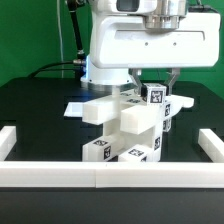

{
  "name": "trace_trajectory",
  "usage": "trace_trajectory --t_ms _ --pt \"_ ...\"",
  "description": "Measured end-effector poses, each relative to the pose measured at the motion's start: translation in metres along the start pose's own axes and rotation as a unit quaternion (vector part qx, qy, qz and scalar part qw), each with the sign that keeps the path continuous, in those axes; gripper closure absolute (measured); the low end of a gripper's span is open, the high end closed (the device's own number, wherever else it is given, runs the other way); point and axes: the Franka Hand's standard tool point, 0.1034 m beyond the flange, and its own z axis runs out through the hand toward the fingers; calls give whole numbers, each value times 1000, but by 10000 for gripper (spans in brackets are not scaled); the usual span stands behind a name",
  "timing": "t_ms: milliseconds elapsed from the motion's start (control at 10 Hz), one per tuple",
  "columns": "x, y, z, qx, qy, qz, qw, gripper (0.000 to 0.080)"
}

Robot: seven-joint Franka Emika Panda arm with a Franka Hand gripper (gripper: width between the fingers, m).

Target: Assemble chair

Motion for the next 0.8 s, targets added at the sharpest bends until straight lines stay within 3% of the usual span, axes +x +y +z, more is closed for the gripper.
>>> trace_trajectory --t_ms 500,800 --pt "0 0 0 0 0 151 989 514" --pt "0 -1 0 2 0 245 970 514"
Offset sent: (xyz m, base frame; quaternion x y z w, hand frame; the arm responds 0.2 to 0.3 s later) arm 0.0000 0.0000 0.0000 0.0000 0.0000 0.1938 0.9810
